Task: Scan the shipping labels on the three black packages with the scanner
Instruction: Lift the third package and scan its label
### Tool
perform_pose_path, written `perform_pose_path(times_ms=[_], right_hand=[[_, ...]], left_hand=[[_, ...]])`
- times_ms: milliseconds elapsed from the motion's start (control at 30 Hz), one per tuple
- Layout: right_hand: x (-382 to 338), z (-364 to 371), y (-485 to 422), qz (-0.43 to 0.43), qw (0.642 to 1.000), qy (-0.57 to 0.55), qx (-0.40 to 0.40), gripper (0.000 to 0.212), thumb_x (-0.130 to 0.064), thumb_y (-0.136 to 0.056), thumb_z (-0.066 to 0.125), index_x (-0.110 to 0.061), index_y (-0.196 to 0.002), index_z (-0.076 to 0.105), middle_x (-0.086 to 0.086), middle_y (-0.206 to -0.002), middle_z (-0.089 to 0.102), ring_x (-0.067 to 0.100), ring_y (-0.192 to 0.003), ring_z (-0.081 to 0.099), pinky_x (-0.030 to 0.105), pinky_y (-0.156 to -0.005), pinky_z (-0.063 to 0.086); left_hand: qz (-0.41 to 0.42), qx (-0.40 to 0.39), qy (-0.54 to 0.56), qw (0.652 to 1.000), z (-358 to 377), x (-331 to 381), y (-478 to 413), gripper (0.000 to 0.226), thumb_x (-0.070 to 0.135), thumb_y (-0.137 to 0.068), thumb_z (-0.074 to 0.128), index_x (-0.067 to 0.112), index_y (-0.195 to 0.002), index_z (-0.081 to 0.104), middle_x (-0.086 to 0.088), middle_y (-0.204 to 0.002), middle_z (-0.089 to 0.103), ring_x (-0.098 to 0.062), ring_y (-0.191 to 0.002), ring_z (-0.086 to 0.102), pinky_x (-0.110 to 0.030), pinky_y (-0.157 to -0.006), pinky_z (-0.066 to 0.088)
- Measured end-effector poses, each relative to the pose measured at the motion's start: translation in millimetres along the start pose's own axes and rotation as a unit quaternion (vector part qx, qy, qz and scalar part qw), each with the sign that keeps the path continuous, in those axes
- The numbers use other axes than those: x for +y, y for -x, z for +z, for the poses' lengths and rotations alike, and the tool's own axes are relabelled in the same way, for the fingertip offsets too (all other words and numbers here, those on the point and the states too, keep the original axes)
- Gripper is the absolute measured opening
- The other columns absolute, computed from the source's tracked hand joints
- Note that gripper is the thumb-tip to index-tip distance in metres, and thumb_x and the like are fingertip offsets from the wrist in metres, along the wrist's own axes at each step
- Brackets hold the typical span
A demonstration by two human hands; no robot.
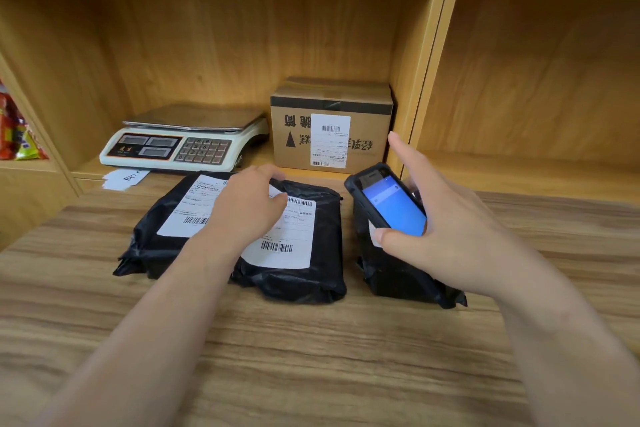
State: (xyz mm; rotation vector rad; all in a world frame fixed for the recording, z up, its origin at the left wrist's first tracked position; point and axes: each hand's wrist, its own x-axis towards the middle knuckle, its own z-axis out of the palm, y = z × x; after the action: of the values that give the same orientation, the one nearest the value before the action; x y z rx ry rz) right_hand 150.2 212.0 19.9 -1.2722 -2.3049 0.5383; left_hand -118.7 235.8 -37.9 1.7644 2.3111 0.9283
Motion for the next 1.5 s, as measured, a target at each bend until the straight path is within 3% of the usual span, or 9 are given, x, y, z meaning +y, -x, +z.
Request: perform_pose_path(times_ms=[200, 333, 433, 733, 867, 1133, 1300, 1433, 1500], right_hand=[[10, -19, 4, 0.016, 1.0, 0.011, 0.024, 0.104, -0.048, -0.079, 0.072, -0.062, -0.15, -0.003, -0.015, -0.141, 0.043, 0.015, -0.127, 0.042, 0.037, -0.089, 0.038], [14, -33, 9, 0.031, 0.998, 0.027, 0.037, 0.101, -0.049, -0.079, 0.07, -0.058, -0.153, 0.001, -0.012, -0.13, 0.045, 0.015, -0.113, 0.046, 0.036, -0.082, 0.038], [15, -41, 13, 0.029, 0.998, 0.018, 0.056, 0.099, -0.05, -0.078, 0.069, -0.058, -0.153, 0.004, -0.014, -0.127, 0.046, 0.014, -0.113, 0.044, 0.036, -0.082, 0.036], [19, -43, 12, 0.021, 0.999, 0.004, 0.042, 0.099, -0.052, -0.079, 0.069, -0.055, -0.154, 0.004, -0.016, -0.128, 0.046, 0.015, -0.115, 0.045, 0.036, -0.083, 0.038], [20, -39, 9, 0.024, 0.999, 0.0, 0.03, 0.103, -0.053, -0.077, 0.07, -0.055, -0.154, 0.001, -0.015, -0.128, 0.047, 0.016, -0.114, 0.048, 0.036, -0.082, 0.039], [21, -41, 10, 0.032, 0.999, 0.015, 0.021, 0.102, -0.049, -0.08, 0.071, -0.051, -0.156, 0.003, -0.014, -0.125, 0.044, 0.014, -0.11, 0.047, 0.024, -0.072, 0.037], [22, -39, 8, 0.037, 0.999, 0.016, 0.023, 0.104, -0.05, -0.08, 0.071, -0.05, -0.156, 0.001, -0.017, -0.125, 0.042, 0.014, -0.113, 0.045, 0.029, -0.074, 0.036], [24, -37, 7, 0.035, 0.999, 0.02, 0.024, 0.108, -0.055, -0.077, 0.07, -0.049, -0.156, -0.002, -0.018, -0.124, 0.039, 0.014, -0.119, 0.044, 0.034, -0.082, 0.034], [25, -38, 7, 0.034, 0.999, 0.012, 0.025, 0.108, -0.056, -0.076, 0.07, -0.05, -0.156, -0.003, -0.019, -0.124, 0.039, 0.013, -0.121, 0.043, 0.034, -0.084, 0.033]], left_hand=[[0.002, -0.038, 0.081, 0.996, 3, 27, 10, 0.035, 0.018, -0.101, 0.06, 0.021, -0.134, 0.069, -0.002, -0.12, 0.078, -0.02, -0.114, 0.07, -0.033, -0.1, 0.051], [-0.031, -0.094, 0.154, 0.983, 21, 50, 15, 0.06, 0.023, -0.1, 0.061, 0.038, -0.154, 0.042, -0.001, -0.104, 0.078, -0.019, -0.1, 0.075, -0.042, -0.091, 0.061], [-0.038, -0.118, 0.184, 0.975, 40, 64, 15, 0.066, 0.027, -0.097, 0.064, 0.049, -0.152, 0.034, -0.004, -0.104, 0.077, -0.023, -0.097, 0.076, -0.044, -0.095, 0.06], [0.011, -0.178, 0.082, 0.981, 64, 81, 15, 0.039, 0.031, -0.102, 0.057, 0.036, -0.14, 0.062, -0.004, -0.13, 0.071, -0.026, -0.119, 0.066, -0.033, -0.096, 0.049], [-0.012, -0.191, 0.136, 0.972, 71, 73, 11, 0.033, 0.029, -0.098, 0.063, 0.029, -0.129, 0.076, 0.0, -0.123, 0.078, -0.024, -0.112, 0.072, -0.045, -0.103, 0.057], [-0.017, -0.204, 0.199, 0.958, 80, 69, 7, 0.045, 0.01, -0.095, 0.071, 0.028, -0.137, 0.071, 0.001, -0.123, 0.077, -0.021, -0.119, 0.068, -0.042, -0.107, 0.055], [-0.034, -0.213, 0.251, 0.944, 82, 76, 12, 0.043, -0.001, -0.098, 0.064, 0.019, -0.134, 0.073, 0.001, -0.122, 0.077, -0.017, -0.12, 0.067, -0.03, -0.106, 0.051], [-0.046, -0.202, 0.312, 0.927, 83, 77, 12, 0.037, 0.007, -0.098, 0.069, 0.021, -0.132, 0.075, 0.004, -0.12, 0.079, -0.015, -0.114, 0.071, -0.022, -0.089, 0.055], [-0.048, -0.195, 0.345, 0.917, 84, 76, 11, 0.038, 0.013, -0.094, 0.074, 0.022, -0.131, 0.075, 0.002, -0.119, 0.08, -0.017, -0.113, 0.074, -0.032, -0.097, 0.06]])
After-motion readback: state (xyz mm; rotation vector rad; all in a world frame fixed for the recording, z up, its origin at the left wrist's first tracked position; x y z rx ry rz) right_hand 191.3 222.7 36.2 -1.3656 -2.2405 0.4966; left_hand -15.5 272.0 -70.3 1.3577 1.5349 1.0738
